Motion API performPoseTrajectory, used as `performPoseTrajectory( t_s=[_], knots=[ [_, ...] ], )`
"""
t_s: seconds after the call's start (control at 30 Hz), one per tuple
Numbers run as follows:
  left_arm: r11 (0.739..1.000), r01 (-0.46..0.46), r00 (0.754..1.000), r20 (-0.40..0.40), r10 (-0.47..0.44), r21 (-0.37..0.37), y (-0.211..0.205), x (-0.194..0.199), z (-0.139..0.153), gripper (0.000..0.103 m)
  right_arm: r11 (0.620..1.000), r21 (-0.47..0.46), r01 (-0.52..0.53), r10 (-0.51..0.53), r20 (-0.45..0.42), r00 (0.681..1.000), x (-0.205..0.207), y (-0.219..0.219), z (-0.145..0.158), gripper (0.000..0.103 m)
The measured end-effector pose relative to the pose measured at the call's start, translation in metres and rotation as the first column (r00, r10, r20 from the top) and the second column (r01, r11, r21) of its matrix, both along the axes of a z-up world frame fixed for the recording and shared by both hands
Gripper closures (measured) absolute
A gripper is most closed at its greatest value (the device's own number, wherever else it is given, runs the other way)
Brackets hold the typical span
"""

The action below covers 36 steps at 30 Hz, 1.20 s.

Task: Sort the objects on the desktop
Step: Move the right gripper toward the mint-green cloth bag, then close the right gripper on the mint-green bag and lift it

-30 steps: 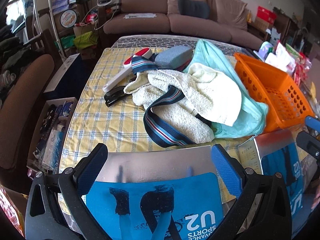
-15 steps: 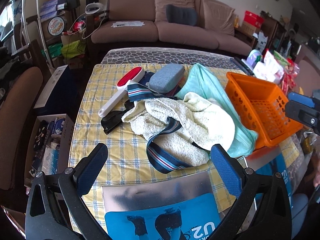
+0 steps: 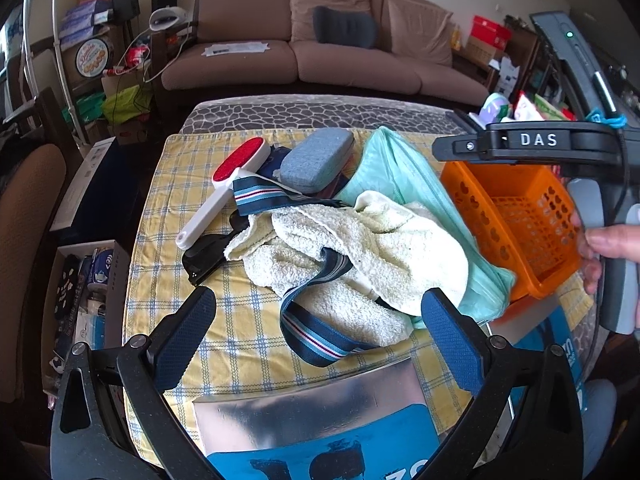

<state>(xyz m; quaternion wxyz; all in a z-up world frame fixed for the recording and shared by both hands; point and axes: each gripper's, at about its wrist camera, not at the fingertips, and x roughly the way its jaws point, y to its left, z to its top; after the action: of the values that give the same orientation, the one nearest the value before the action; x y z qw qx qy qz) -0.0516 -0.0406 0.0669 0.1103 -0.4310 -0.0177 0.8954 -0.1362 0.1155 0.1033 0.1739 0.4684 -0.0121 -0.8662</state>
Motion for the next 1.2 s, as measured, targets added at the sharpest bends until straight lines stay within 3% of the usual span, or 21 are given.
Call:
performPoseTrajectory(
  t_s=[0.27, 0.33, 0.37, 0.5, 0.7, 0.83, 0.93, 0.97, 1.0, 1.07, 1.2],
  knots=[
    [0.999, 0.047, 0.999, 0.002, -0.047, 0.019, 0.011, -0.006, -0.003, 0.0, 0.999, 0.052, -0.002, -0.002, 0.081, 0.997, -0.029, -0.016, -0.039, 0.043],
    [0.998, 0.06, 0.998, 0.0, -0.06, 0.018, 0.015, -0.006, -0.003, 0.0, 0.999, 0.044, -0.009, 0.005, 0.091, 0.996, -0.033, -0.016, -0.043, 0.064],
    [0.998, 0.065, 0.998, -0.002, -0.065, 0.018, 0.017, -0.006, -0.002, 0.0, 1.0, 0.028, -0.011, 0.008, 0.089, 0.996, -0.034, -0.015, -0.042, 0.08],
    [0.996, 0.082, 0.997, -0.012, -0.082, 0.027, 0.023, -0.003, 0.002, 0.0, 0.999, -0.031, -0.007, 0.009, 0.058, 0.998, -0.031, -0.008, -0.03, 0.086],
    [0.994, 0.098, 0.995, -0.032, -0.096, 0.048, 0.034, 0.0, 0.017, 0.0, 0.988, -0.153, 0.004, -0.006, -0.011, 1.0, -0.019, 0.009, 0.012, 0.091],
    [0.99, 0.105, 0.994, -0.036, -0.102, 0.09, 0.041, 0.0, 0.028, 0.0, 0.983, -0.181, -0.02, 0.013, -0.04, 0.999, -0.009, 0.015, 0.043, 0.09],
    [0.989, 0.1, 0.995, -0.028, -0.097, 0.106, 0.046, -0.002, 0.029, 0.0, 0.996, -0.081, -0.03, 0.026, -0.041, 0.999, -0.002, 0.009, 0.047, 0.087],
    [0.989, 0.097, 0.995, -0.023, -0.095, 0.112, 0.046, -0.002, 0.028, 0.0, 0.998, -0.056, -0.04, 0.038, -0.038, 0.999, -0.001, 0.006, 0.043, 0.079],
    [0.988, 0.097, 0.995, -0.017, -0.095, 0.119, 0.047, -0.002, 0.026, 0.0, 0.999, -0.029, -0.042, 0.041, -0.029, 0.999, -0.001, 0.004, 0.038, 0.061],
    [0.988, 0.097, 0.995, -0.009, -0.097, 0.118, 0.05, -0.002, 0.023, 0.0, 0.999, 0.021, -0.037, 0.037, -0.007, 0.999, -0.007, -0.002, 0.025, 0.043],
    [0.992, 0.1, 0.995, -0.01, -0.099, 0.071, 0.051, -0.005, 0.016, 0.0, 0.998, 0.057, -0.032, 0.031, 0.031, 0.999, -0.026, -0.012, -0.002, 0.043]
  ],
)
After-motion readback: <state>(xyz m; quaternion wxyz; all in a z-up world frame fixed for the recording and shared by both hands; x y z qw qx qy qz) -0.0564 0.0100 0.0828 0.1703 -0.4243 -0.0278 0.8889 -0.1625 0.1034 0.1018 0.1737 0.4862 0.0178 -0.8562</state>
